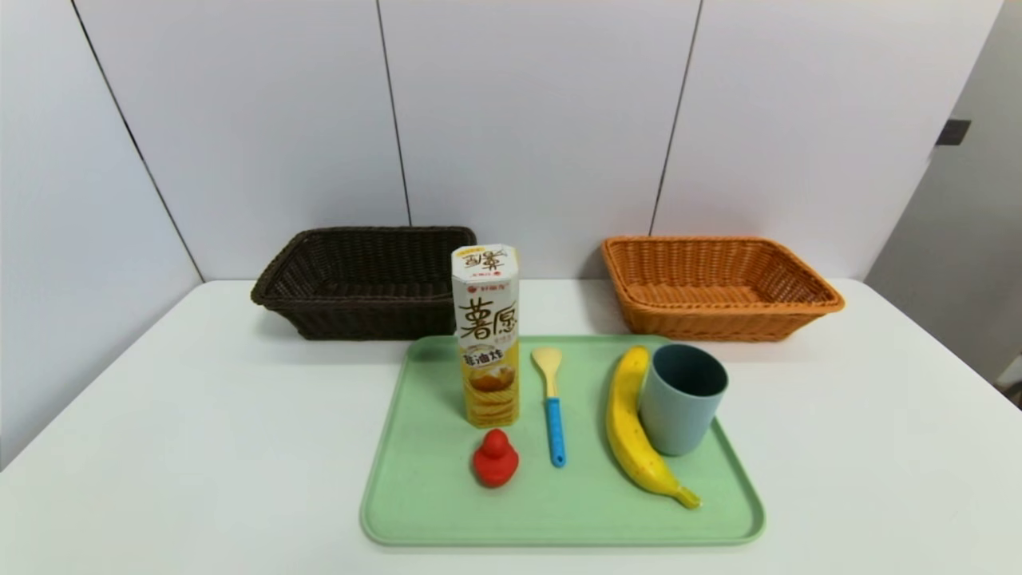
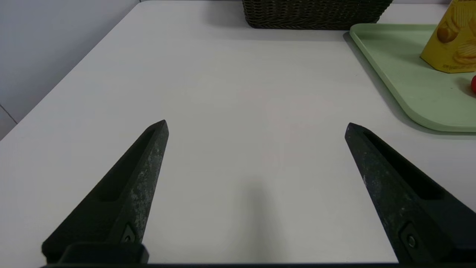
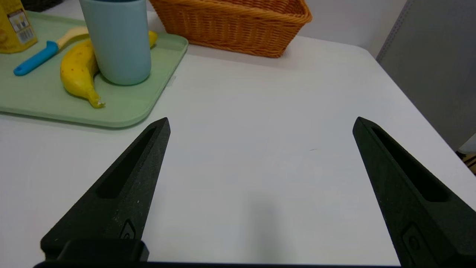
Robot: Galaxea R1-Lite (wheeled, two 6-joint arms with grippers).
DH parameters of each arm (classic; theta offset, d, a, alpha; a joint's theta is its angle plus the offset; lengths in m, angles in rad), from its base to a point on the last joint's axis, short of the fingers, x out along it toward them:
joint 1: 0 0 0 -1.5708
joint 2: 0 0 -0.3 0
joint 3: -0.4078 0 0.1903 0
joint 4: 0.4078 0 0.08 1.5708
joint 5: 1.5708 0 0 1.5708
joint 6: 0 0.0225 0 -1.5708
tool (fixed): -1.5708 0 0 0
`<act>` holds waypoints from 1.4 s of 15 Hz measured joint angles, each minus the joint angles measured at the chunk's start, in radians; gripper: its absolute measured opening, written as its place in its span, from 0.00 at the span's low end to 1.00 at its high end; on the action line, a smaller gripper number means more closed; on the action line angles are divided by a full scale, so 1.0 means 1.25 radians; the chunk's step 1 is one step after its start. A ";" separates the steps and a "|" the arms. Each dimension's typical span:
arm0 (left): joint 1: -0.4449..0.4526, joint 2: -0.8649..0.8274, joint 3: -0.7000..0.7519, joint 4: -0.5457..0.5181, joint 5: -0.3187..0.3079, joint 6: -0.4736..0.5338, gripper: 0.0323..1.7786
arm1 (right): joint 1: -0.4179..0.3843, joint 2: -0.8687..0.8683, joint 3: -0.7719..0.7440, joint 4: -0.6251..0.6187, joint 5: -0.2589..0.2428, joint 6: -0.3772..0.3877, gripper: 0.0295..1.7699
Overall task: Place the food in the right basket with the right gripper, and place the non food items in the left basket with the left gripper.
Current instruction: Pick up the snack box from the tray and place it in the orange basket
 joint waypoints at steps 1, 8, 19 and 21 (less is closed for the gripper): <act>0.000 0.000 -0.022 0.025 0.001 -0.004 0.95 | 0.000 0.001 -0.030 0.013 -0.001 0.006 0.96; -0.002 0.131 -0.306 0.261 -0.003 -0.076 0.95 | 0.005 0.163 -0.299 0.135 -0.040 0.022 0.96; -0.003 0.609 -0.585 0.173 -0.133 -0.113 0.95 | 0.002 0.631 -0.600 0.155 -0.073 0.023 0.96; -0.002 0.634 -0.590 0.176 -0.157 -0.113 0.95 | 0.002 0.684 -0.634 0.155 -0.070 0.023 0.96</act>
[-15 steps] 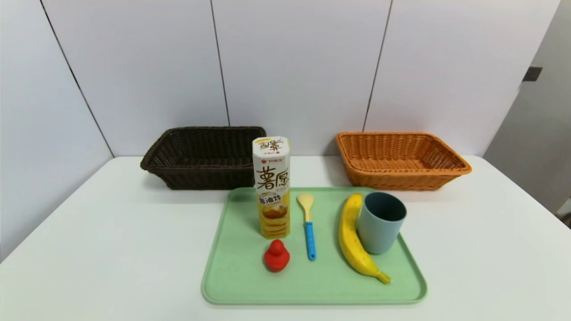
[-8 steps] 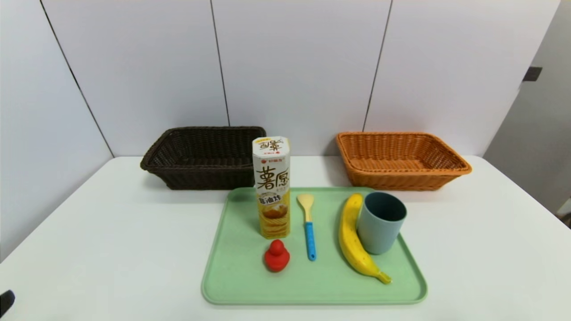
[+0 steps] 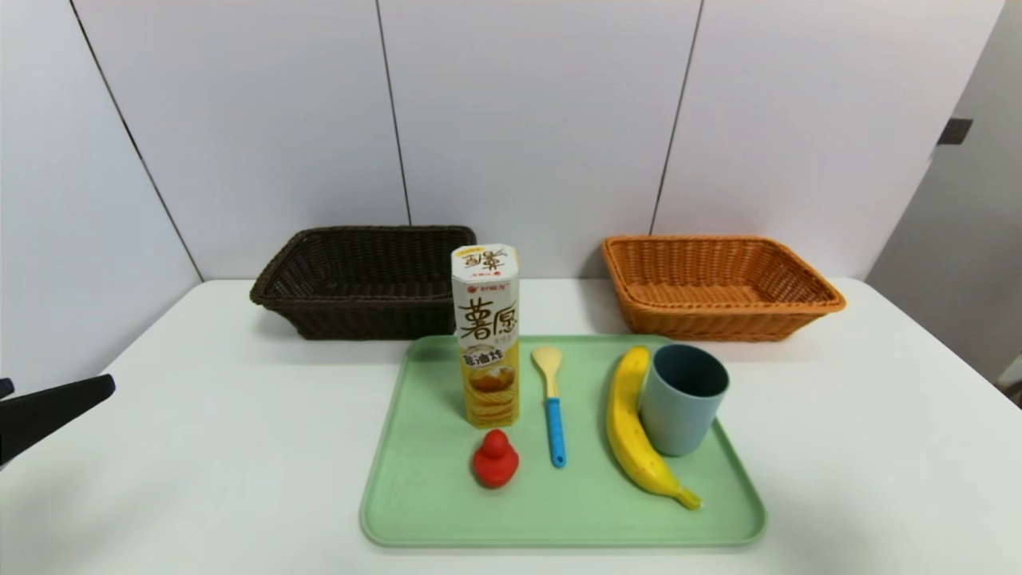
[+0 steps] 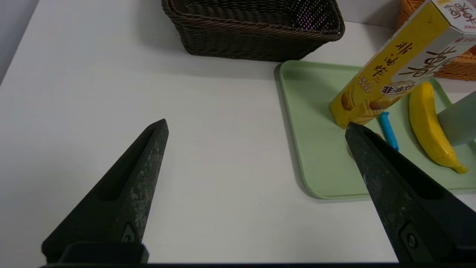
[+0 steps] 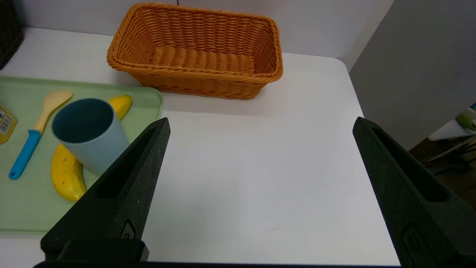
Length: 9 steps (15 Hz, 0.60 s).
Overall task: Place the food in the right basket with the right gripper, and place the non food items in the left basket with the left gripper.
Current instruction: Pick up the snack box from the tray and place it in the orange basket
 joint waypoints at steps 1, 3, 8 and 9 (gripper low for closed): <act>0.000 0.007 0.000 0.001 -0.002 0.000 0.95 | 0.000 0.025 -0.017 -0.004 0.004 0.000 0.96; -0.013 0.024 -0.004 0.001 -0.002 0.001 0.95 | 0.000 0.075 -0.052 -0.008 0.014 0.001 0.96; -0.114 0.082 -0.044 0.001 -0.002 0.002 0.95 | 0.009 0.185 -0.129 -0.003 0.111 -0.003 0.96; -0.143 0.093 -0.049 -0.001 -0.002 0.002 0.95 | 0.017 0.198 -0.134 -0.001 0.124 -0.005 0.96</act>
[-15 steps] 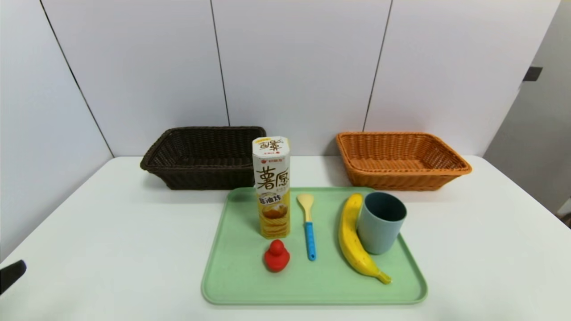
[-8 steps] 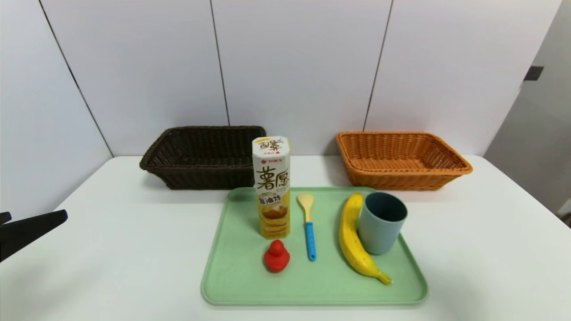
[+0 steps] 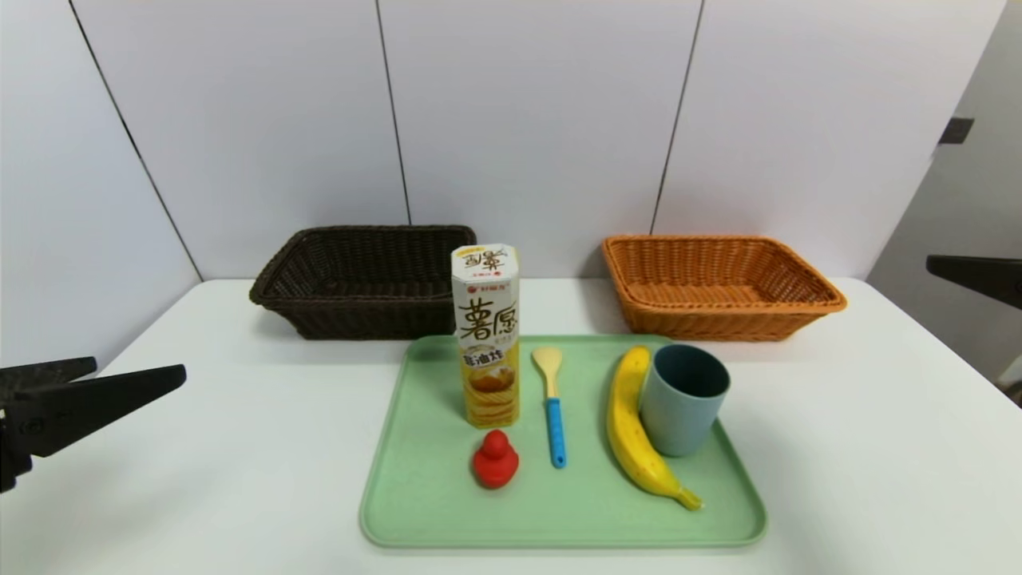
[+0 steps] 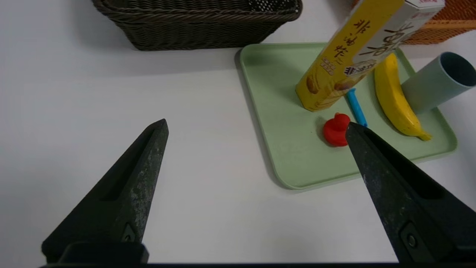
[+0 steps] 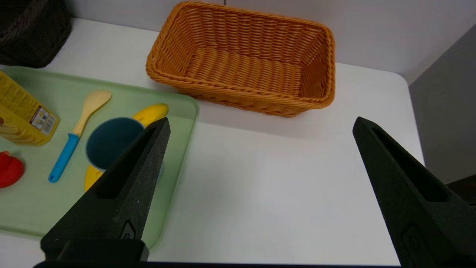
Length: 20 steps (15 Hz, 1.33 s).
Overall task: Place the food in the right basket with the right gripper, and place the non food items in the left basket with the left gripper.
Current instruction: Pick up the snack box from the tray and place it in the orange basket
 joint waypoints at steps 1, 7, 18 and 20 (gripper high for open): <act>-0.036 0.009 -0.003 -0.003 0.000 0.000 0.95 | 0.012 0.011 -0.004 0.001 0.015 -0.001 0.96; -0.130 0.032 -0.008 -0.005 0.000 0.001 0.95 | 0.093 0.094 -0.066 0.002 0.025 -0.003 0.96; -0.133 0.066 -0.008 -0.006 0.004 0.001 0.95 | 0.230 0.428 -0.524 0.204 -0.003 0.092 0.96; -0.133 0.073 -0.009 -0.006 0.005 0.001 0.95 | 0.270 0.484 -0.611 0.248 0.000 0.105 0.96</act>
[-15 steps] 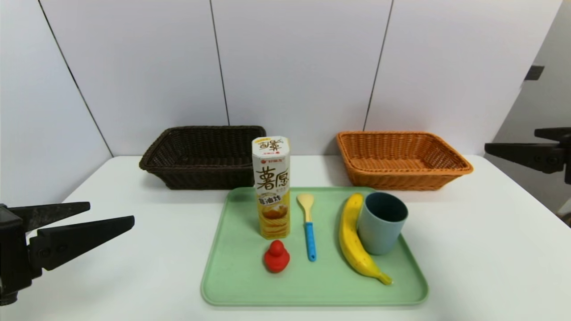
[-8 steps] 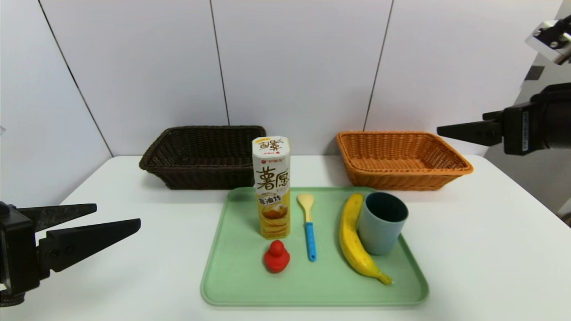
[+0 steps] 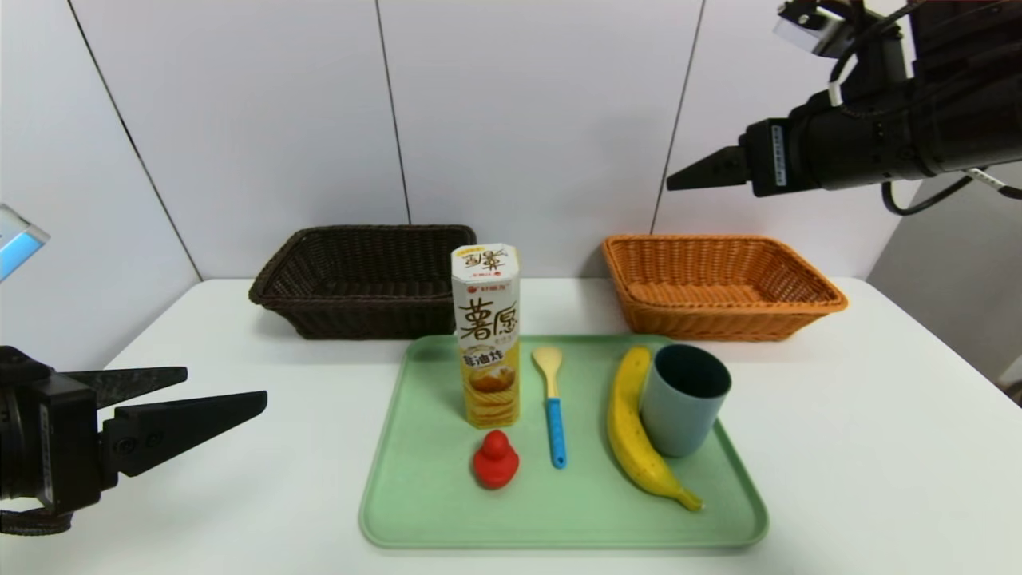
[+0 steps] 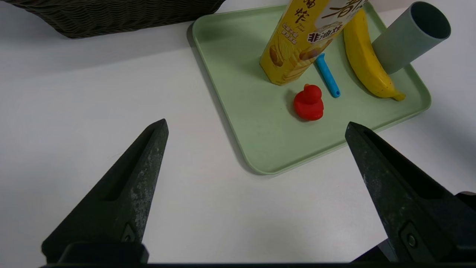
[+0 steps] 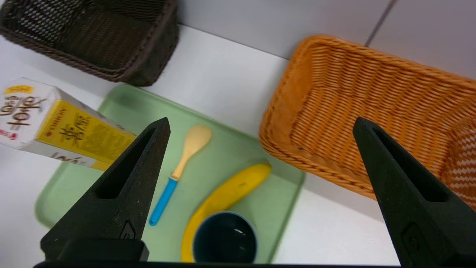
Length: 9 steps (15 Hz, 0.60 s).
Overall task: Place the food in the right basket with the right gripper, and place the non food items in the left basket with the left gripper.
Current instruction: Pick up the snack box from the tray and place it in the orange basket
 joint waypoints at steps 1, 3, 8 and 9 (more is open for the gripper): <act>0.000 0.003 -0.002 0.000 0.000 0.000 0.95 | 0.019 0.026 -0.044 0.026 0.000 0.003 0.96; 0.000 0.007 -0.002 0.000 0.000 0.000 0.95 | 0.059 0.069 -0.122 0.067 0.001 0.005 0.96; 0.000 0.008 0.001 0.000 0.000 -0.001 0.95 | 0.137 0.105 -0.149 0.077 0.064 0.004 0.96; 0.000 0.007 0.002 0.000 0.002 -0.001 0.95 | 0.139 0.100 -0.143 0.077 0.099 0.001 0.96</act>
